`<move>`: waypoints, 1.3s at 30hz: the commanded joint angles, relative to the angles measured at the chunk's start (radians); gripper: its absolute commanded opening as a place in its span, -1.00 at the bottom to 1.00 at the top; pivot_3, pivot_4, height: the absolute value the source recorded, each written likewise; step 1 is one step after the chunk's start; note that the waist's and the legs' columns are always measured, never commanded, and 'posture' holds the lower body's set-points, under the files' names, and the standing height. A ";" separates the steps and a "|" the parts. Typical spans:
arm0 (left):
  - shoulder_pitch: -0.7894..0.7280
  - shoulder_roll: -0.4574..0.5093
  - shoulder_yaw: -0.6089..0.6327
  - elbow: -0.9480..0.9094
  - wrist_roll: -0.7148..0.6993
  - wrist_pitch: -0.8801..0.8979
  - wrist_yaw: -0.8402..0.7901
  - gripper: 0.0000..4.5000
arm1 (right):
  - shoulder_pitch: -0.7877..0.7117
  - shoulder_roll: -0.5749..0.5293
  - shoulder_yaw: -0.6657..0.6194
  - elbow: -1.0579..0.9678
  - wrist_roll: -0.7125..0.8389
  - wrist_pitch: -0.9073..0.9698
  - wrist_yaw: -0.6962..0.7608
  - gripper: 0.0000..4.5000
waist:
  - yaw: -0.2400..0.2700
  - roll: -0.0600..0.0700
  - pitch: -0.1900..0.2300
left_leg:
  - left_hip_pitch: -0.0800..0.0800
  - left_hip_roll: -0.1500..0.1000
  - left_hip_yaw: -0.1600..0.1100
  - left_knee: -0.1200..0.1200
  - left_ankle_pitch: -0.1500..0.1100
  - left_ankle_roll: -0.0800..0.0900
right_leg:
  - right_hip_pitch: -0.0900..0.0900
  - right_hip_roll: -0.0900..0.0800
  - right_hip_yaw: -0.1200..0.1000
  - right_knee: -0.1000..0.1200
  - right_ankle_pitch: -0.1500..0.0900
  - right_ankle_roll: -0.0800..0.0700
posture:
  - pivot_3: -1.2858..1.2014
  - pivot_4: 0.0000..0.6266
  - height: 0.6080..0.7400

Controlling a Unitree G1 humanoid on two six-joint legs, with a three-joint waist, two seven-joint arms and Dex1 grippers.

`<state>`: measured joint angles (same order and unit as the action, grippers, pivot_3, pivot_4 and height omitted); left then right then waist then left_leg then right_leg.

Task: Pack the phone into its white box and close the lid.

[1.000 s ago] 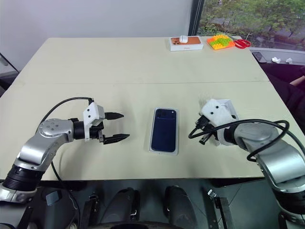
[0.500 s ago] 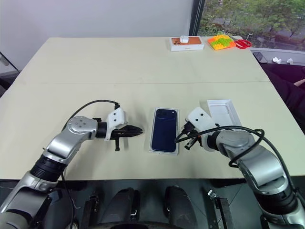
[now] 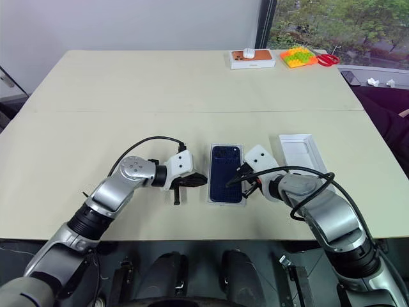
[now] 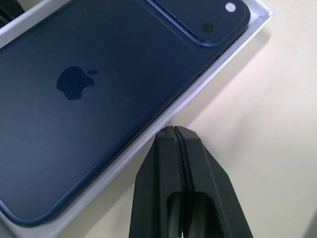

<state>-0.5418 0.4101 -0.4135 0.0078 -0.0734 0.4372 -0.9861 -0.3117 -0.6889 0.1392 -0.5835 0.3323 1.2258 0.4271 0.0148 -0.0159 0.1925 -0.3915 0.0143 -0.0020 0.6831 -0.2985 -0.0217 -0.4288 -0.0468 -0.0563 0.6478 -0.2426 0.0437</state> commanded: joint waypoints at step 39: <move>0.064 0.161 0.177 -0.091 -0.215 -0.103 -0.251 -0.89 | -0.161 -0.027 -0.348 0.138 0.104 0.389 -0.128 0.51 | -0.003 0.001 0.000 | 0.000 0.000 0.001 0.000 0.000 0.001 | 0.000 0.000 0.000 0.000 0.000 0.000 | 0.03 -0.52 1.00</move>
<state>-0.4745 0.5633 -0.2484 -0.0506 -0.2546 0.3553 -1.2038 -0.4550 -0.7201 -0.2033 -0.4510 0.4259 1.6076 0.3330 0.0123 -0.0150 0.1925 -0.3912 0.0145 -0.0013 0.6832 -0.2989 -0.0210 -0.4288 -0.0471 -0.0558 0.6483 -0.2424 0.0434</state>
